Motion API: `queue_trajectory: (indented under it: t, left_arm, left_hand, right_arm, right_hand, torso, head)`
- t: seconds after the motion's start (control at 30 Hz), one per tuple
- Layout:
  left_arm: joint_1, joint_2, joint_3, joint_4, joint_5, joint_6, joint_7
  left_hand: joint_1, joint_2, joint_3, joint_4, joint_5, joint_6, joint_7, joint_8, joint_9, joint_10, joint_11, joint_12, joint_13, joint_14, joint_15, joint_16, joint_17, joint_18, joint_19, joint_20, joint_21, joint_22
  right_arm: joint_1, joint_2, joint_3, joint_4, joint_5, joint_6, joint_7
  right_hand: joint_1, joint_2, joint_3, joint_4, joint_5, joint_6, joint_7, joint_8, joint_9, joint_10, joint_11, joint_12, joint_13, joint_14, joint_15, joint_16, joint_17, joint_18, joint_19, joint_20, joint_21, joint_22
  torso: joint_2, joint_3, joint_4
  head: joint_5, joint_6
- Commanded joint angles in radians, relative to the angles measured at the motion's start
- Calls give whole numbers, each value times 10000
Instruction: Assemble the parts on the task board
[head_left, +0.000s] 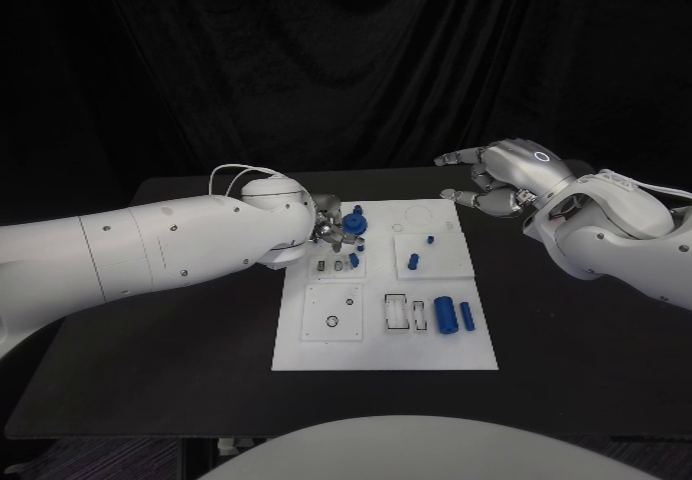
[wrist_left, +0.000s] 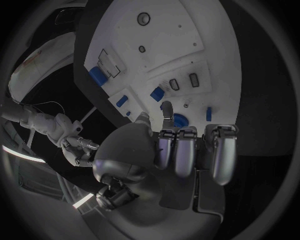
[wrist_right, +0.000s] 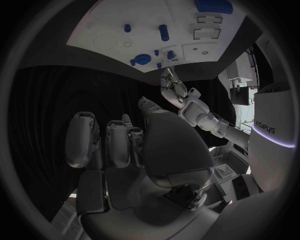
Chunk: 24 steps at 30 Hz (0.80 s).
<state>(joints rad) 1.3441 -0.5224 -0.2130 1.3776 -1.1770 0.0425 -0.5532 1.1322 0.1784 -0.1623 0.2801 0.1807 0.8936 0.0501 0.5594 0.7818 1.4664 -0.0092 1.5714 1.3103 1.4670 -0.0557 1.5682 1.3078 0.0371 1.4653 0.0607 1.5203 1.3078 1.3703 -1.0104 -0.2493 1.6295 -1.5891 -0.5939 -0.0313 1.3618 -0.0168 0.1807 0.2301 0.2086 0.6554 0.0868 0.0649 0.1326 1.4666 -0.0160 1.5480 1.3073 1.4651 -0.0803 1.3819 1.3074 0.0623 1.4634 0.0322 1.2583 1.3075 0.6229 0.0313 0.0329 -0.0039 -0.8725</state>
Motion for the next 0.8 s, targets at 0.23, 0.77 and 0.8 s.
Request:
queue_trajectory:
  t: [0.23,0.77,0.8]
  left_arm:
    - [-191,105,9,-146,-36,-109,164]
    - [-447,316,9,-473,-36,-355,598]
    - [-467,325,9,-486,-36,-352,616]
  left_hand:
    - [-27,3,110,-9,165,-50,-1,-254,131,1044,-72,-6,2605,1038,-82,26,2630,-30,110,-108,-94,1334]
    - [162,2,309,-79,458,97,-32,-477,340,1044,-96,-6,2605,1038,-100,26,2630,4,13,-130,-185,1206]
    - [163,4,315,-75,467,102,-31,-492,341,1044,-96,-6,2605,1038,-100,26,2630,4,11,-130,-188,1203]
  right_arm:
    - [-21,44,7,-38,-14,200,-240]
    - [-21,41,7,-43,-14,288,-276]
    - [-21,42,7,-43,-14,297,-280]
  right_hand:
    - [38,32,4,-34,66,91,18,-23,-5,642,89,-138,2299,677,82,-69,956,58,-11,55,-102,1574]
    - [23,32,4,-31,68,194,31,-7,-6,383,98,-381,2080,651,89,-177,867,77,-45,60,-206,1545]
    - [23,32,4,-31,68,194,31,-7,-6,383,98,-381,2080,651,89,-177,867,77,-45,60,-206,1545]
  torso:
    - [-9,-4,17]
    - [7,-10,6]
    - [6,-12,6]
  head:
    - [-40,-1]
    - [-42,-1]
    - [-37,-1]
